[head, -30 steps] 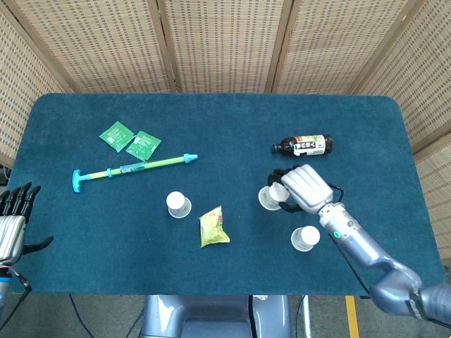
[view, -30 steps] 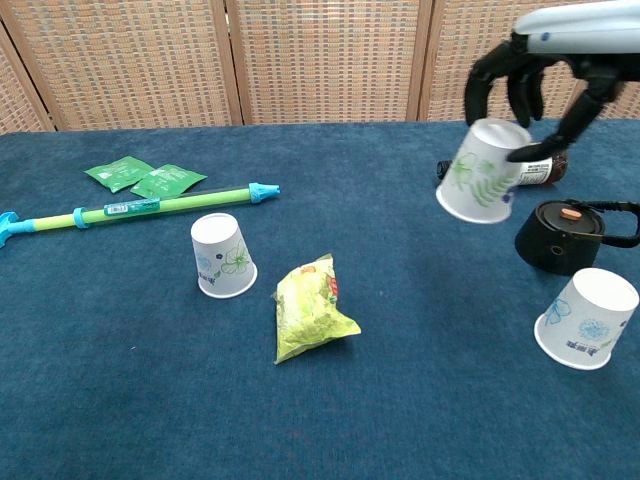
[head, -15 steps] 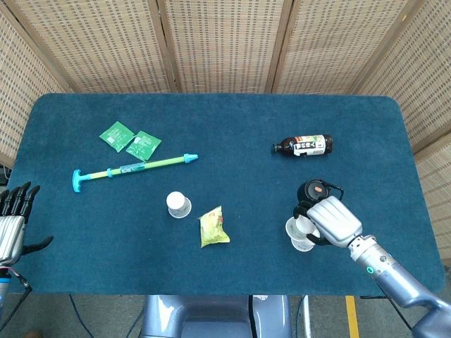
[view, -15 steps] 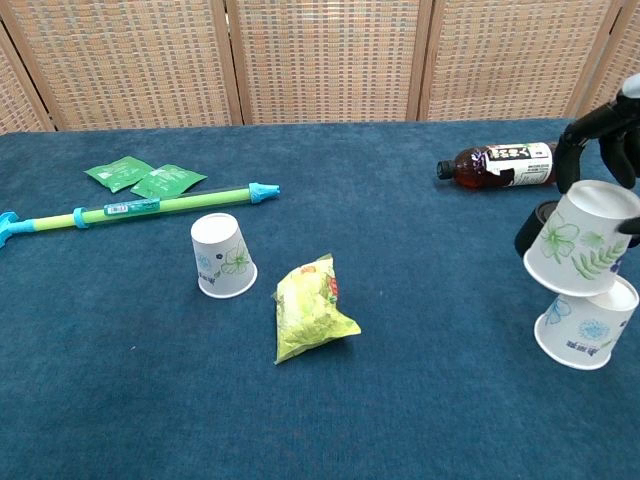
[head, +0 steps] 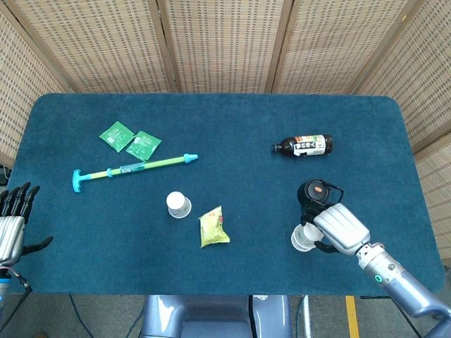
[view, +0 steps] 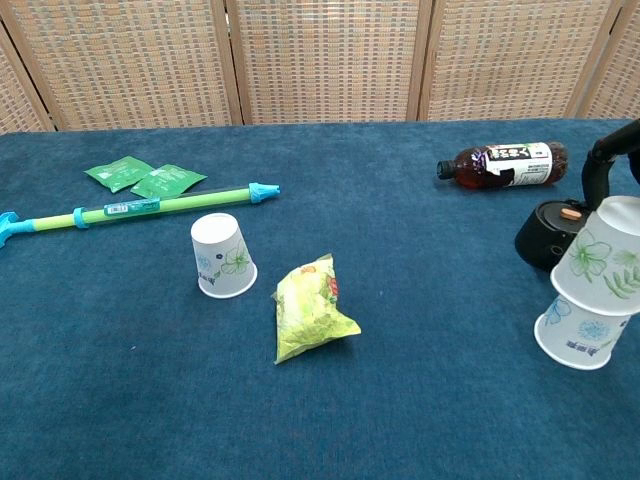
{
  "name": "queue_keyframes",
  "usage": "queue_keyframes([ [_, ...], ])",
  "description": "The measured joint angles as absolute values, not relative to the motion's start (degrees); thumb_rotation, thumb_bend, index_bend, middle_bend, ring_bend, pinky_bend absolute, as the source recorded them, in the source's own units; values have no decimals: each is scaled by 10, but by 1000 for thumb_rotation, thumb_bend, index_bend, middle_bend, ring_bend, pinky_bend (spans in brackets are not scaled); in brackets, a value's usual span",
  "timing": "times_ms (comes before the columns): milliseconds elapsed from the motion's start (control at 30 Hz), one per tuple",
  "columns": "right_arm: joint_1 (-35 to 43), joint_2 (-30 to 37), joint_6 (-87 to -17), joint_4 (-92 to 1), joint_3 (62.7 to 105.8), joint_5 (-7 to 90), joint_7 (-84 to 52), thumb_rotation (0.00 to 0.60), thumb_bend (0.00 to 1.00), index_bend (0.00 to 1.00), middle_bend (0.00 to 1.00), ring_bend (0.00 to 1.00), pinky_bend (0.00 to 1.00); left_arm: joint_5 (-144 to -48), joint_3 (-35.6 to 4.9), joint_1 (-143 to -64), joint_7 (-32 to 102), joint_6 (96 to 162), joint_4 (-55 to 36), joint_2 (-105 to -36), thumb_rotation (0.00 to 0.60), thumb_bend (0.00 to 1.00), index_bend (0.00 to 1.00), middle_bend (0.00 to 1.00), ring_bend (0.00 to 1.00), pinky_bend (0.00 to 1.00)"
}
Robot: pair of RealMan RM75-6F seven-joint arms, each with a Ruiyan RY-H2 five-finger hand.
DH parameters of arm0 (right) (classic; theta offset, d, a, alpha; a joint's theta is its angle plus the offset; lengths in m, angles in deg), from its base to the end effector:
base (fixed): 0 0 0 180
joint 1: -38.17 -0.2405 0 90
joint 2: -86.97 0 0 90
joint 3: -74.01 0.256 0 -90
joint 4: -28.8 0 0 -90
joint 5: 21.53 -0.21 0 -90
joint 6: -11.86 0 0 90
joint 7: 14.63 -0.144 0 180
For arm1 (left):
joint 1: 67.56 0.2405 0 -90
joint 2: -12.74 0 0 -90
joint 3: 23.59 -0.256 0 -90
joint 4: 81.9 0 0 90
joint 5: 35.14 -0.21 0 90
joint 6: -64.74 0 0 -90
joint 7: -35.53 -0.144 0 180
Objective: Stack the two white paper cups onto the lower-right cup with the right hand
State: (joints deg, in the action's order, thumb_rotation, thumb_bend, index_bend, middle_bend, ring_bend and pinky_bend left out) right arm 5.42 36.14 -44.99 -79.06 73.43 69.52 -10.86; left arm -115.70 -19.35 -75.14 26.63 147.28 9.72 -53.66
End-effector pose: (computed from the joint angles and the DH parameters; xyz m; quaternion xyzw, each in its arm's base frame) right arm -0.1904 -0.2625 0.1315 0.8166 -0.3064 0.3174 0.3721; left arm -0.3138 0.2006 0.1498 -0.6029 -0.3647 -0.3434 0.6210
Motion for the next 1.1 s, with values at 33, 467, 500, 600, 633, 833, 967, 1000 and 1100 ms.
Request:
queue_keyframes([
  [33, 55, 361, -451, -788, 734, 697, -110, 600, 529, 466, 539, 553, 533, -1157, -194, -751, 266, 1473, 97, -537, 600, 0, 0, 0, 0, 0],
  [467, 49, 386, -392, -802, 721, 685, -122, 600, 0, 11, 13, 45, 124, -1157, -194, -751, 265, 1472, 97, -537, 600, 0, 0, 0, 0, 0],
  [500, 48, 388, -393, -805, 722, 684, -121, 600, 0, 14, 13, 42, 118, -1157, -194, -752, 265, 1472, 97, -537, 600, 0, 0, 0, 0, 0],
  [600, 46, 389, -401, -807, 731, 682, -115, 600, 0, 48, 36, 42, 116, -1157, -194, -752, 265, 1472, 97, -537, 600, 0, 0, 0, 0, 0],
  [633, 44, 388, -403, -806, 736, 680, -113, 600, 0, 60, 45, 42, 117, -1156, -194, -752, 265, 1471, 97, -537, 600, 0, 0, 0, 0, 0],
  [833, 7, 364, -382, -789, 781, 633, -105, 600, 0, 139, 130, 105, 142, -1158, -196, -754, 262, 1466, 97, -538, 600, 0, 0, 0, 0, 0],
  [967, -33, 329, -350, -761, 810, 597, -100, 600, 0, 173, 187, 158, 164, -1159, -197, -755, 264, 1464, 98, -537, 600, 0, 0, 0, 0, 0],
  [1000, -45, 316, -339, -751, 818, 586, -98, 600, 0, 180, 196, 164, 169, -1158, -197, -755, 265, 1464, 99, -536, 600, 0, 0, 0, 0, 0],
  [1100, -78, 281, -308, -730, 834, 560, -94, 600, 0, 201, 215, 176, 179, -1156, -195, -755, 267, 1462, 99, -535, 600, 0, 0, 0, 0, 0],
])
